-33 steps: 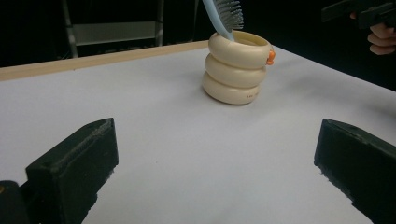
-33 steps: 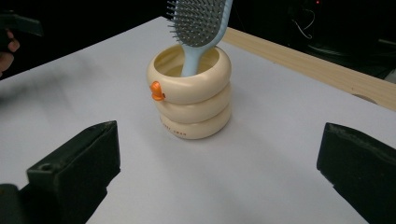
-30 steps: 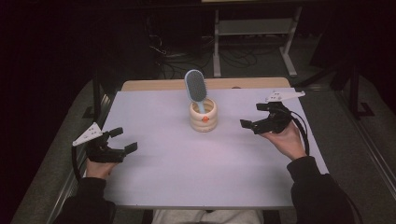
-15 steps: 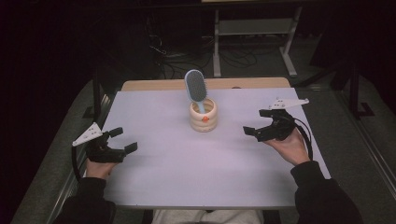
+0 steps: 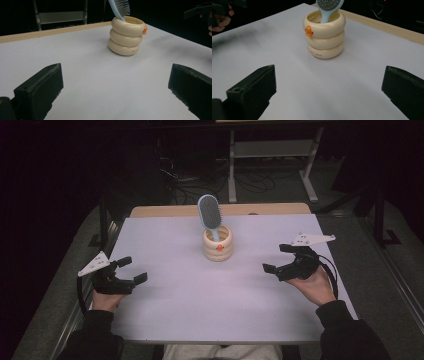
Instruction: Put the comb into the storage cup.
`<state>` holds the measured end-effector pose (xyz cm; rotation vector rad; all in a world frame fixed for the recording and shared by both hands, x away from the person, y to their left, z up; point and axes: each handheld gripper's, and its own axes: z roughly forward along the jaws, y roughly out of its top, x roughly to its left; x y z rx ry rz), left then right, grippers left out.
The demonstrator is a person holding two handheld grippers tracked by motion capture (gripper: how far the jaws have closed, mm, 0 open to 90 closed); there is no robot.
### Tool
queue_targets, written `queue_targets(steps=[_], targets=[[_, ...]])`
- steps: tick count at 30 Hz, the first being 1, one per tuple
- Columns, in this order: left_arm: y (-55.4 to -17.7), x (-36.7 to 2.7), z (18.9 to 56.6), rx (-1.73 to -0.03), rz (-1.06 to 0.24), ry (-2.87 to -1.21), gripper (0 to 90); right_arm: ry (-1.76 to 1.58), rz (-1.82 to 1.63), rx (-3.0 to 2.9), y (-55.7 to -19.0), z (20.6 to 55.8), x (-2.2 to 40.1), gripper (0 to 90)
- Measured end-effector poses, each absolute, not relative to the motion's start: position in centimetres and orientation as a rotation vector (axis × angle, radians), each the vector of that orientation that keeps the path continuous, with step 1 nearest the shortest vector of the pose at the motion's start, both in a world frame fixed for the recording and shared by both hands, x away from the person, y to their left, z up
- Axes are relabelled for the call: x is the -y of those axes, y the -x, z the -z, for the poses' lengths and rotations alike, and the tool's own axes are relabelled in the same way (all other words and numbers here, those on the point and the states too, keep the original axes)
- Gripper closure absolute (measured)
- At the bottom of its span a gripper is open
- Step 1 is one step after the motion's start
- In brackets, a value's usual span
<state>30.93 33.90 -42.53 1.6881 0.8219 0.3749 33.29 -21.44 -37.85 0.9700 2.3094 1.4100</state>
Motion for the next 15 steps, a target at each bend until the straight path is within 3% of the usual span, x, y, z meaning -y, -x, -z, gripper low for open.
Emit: queue_targets(steps=[15], targets=[[-31.0,-33.9,42.7,-0.830,-0.374,-1.692,0.0,-0.975,-1.412,-2.300,-31.0,39.1,22.7,0.0]])
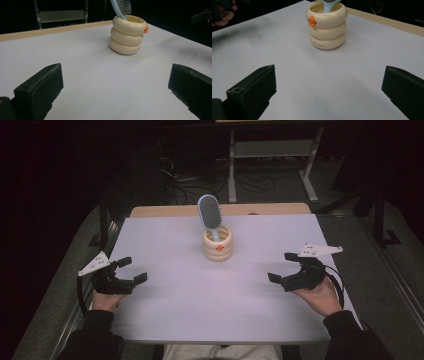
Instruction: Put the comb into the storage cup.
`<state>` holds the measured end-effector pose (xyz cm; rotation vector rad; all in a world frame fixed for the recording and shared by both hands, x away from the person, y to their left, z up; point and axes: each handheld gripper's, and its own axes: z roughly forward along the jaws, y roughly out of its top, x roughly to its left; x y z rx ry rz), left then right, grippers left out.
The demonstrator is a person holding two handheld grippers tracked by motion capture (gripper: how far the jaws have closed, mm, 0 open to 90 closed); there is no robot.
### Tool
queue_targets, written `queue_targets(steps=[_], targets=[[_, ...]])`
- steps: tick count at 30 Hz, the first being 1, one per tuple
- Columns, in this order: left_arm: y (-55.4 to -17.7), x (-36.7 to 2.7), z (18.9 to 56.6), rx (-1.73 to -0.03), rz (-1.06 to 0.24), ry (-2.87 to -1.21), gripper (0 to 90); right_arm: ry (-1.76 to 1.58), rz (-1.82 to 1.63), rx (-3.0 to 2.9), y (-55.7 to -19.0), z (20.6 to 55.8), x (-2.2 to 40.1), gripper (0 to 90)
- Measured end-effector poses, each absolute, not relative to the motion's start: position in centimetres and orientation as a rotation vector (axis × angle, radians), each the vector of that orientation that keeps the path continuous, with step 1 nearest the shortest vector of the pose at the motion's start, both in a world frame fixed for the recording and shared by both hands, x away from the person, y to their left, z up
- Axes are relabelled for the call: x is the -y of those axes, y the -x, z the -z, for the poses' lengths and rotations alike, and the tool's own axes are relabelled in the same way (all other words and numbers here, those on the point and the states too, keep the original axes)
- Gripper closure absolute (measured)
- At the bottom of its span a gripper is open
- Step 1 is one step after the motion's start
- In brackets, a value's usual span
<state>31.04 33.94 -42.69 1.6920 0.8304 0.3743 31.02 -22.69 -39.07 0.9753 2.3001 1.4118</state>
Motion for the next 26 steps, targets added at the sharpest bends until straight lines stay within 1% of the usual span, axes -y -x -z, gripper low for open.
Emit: queue_targets(steps=[13,26], targets=[[-31.1,-34.0,42.8,-0.837,-0.369,-1.693,0.0,-1.006,-1.405,-2.264,-29.5,40.1,24.8,0.0],[-31.1,-34.1,42.9,-0.844,-0.360,-1.695,0.0,-1.022,-1.391,-2.236,-28.4,41.3,25.8,0.0]])
